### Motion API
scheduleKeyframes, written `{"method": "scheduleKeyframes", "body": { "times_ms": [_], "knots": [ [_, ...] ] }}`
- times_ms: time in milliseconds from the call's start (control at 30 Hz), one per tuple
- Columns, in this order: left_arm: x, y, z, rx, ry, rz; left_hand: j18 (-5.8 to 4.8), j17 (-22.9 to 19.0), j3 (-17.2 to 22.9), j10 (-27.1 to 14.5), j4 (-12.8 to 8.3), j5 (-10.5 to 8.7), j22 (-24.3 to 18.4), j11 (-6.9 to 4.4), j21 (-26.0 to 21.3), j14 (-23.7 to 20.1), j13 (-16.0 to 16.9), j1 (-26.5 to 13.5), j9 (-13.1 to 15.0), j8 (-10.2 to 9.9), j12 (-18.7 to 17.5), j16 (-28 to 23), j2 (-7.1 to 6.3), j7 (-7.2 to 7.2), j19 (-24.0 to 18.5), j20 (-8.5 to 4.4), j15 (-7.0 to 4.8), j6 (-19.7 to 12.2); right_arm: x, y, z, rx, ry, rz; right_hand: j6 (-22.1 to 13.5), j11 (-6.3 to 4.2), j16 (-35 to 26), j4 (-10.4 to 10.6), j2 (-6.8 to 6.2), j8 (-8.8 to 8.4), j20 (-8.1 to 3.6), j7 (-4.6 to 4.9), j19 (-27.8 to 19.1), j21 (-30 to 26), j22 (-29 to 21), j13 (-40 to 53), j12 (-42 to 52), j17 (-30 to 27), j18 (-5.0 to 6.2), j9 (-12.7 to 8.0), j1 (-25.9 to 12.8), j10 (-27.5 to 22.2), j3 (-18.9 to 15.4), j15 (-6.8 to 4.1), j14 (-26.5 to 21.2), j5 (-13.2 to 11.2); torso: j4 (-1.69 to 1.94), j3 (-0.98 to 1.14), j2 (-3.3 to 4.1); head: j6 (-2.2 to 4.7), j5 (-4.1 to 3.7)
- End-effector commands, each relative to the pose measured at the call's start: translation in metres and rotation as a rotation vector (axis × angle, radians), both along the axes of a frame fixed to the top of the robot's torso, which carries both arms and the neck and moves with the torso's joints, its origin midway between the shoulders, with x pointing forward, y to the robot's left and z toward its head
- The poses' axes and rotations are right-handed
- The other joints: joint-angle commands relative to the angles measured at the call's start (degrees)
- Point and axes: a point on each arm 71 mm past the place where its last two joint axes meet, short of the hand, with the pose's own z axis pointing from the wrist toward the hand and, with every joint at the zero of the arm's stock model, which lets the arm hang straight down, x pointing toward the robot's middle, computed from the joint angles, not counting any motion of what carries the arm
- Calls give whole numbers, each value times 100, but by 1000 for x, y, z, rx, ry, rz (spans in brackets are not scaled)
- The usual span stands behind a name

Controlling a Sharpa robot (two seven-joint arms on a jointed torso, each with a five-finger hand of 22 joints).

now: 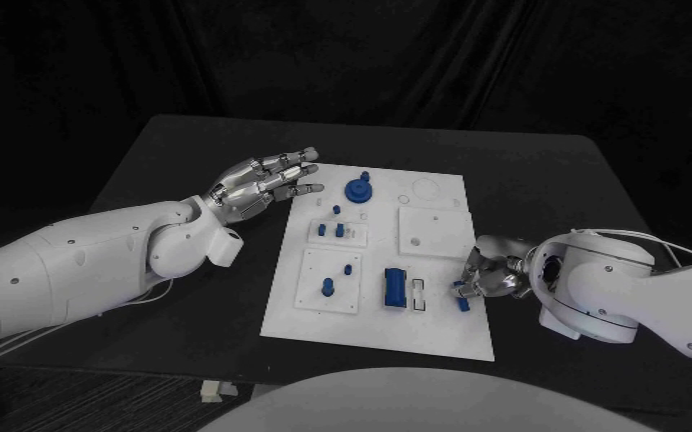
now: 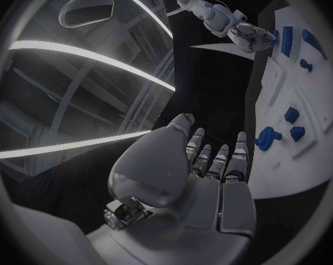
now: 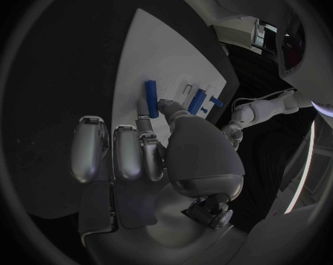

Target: Assemble the parts on the task board

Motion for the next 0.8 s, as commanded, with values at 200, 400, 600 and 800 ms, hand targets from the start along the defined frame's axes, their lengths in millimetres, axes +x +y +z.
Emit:
{"method": "scheduleKeyframes", "body": {
  "times_ms": [200, 400, 600, 800],
  "knots": [
    [0, -2, 0, -19, 1, -7, -25, 3, 38, 0, -6, 25, -5, 49, 21, 0, 2, -57, -4, 24, 16, 29, -17, 49, 25, -11, 37, -3, -5, 9, 3, 306, 198, -263, 66, -8, 84, -915, 5, 51, 34, -25, 181, 74, 1089, 1508, 15, 104, -80, 7, -265, 618, 1094, 26, 251, 53, 4, -2, -5, -1, 4],
    [-1, -2, 0, -19, 2, -8, -25, 3, 38, 0, -6, 25, -5, 49, 21, 0, 2, -57, -4, 24, 16, 29, -17, 49, 25, -11, 37, -3, -5, 14, -2, 373, 302, -348, 71, -14, 100, -886, 21, 80, 30, -35, 186, 94, 1094, 1508, 15, 127, -83, 11, -369, 618, 1130, 21, 255, 74, 10, -7, -6, -1, 7],
    [-1, -3, 0, -20, 3, -9, -25, 3, 38, 0, -6, 25, -5, 49, 21, 0, 2, -57, -4, 24, 16, 29, -17, 49, 25, -11, 37, -3, -1, 18, -6, 373, 323, -364, 55, -21, 99, -865, 24, 107, 27, -45, 185, 99, 1094, 1508, 15, 118, -84, 20, -442, 618, 1135, 16, 252, -5, 16, -6, 1, -1, 11],
    [-1, -3, 0, -21, 3, -11, -25, 3, 38, 0, -6, 25, -5, 49, 21, 0, 2, -57, -4, 24, 16, 29, -17, 49, 25, -11, 37, -3, 4, 19, -10, 312, 286, -330, 17, -33, 95, -838, 12, 158, 20, -61, 170, 78, 1085, 1508, 15, 98, -78, 39, -550, 618, 1111, 7, 246, -200, 10, -7, 6, -1, 18]
  ]
}}
